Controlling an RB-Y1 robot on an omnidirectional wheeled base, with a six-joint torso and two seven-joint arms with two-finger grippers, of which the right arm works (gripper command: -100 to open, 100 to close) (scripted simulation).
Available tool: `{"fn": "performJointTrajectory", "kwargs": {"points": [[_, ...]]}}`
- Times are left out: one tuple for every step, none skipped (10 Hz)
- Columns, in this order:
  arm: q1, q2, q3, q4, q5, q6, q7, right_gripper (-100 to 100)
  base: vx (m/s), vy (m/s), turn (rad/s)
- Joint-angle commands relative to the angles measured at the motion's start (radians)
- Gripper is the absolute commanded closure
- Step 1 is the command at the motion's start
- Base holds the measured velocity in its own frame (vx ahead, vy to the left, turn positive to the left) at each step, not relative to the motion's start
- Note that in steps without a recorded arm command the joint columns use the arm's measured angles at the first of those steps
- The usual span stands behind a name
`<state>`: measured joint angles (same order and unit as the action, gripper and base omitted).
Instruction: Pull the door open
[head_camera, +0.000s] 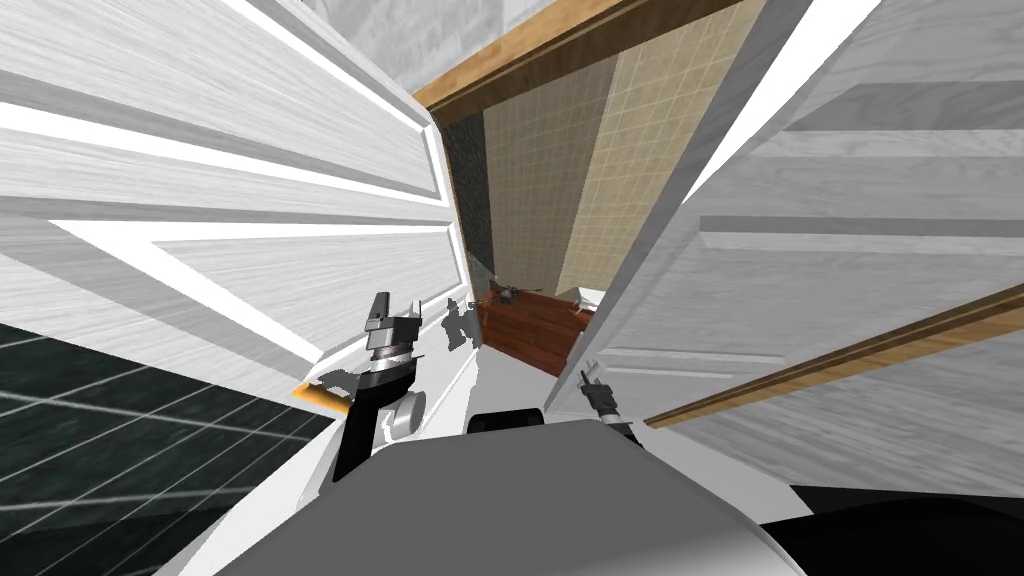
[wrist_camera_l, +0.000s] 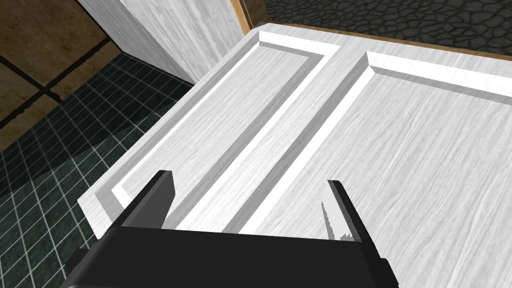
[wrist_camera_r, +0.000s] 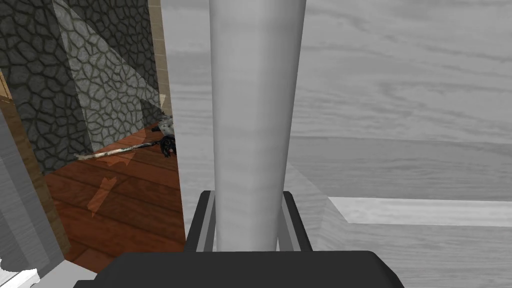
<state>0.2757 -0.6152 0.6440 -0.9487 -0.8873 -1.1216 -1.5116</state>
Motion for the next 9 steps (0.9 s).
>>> {"fn": "performJointTrajectory", "kwargs": {"points": [[0.012, -0.016, 0.017, -0.001, 0.008, -0.021, -0.016, 100, -0.228, -0.013, 0.102], [0.016, -0.023, 0.027, 0.003, 0.014, -0.033, -0.027, 100, -0.221, -0.031, 0.094], [0.018, -0.029, 0.035, 0.006, 0.018, -0.042, -0.036, 100, -0.217, -0.046, 0.102], [0.018, -0.025, 0.030, 0.000, 0.015, -0.030, -0.026, 100, -0.095, -0.016, 0.018], [0.019, -0.031, 0.047, 0.015, 0.021, -0.048, -0.042, 100, -0.181, -0.023, 0.183], [0.019, -0.035, 0.053, 0.021, 0.024, -0.057, -0.049, 100, -0.249, -0.048, 0.194], [0.018, -0.039, 0.061, 0.029, 0.027, -0.067, -0.057, 100, -0.219, -0.054, 0.113], [0.017, -0.045, 0.072, 0.041, 0.031, -0.083, -0.070, 100, -0.240, -0.068, 0.179], [0.017, -0.049, 0.080, 0.049, 0.035, -0.094, -0.079, 100, -0.230, -0.060, 0.154]]}}
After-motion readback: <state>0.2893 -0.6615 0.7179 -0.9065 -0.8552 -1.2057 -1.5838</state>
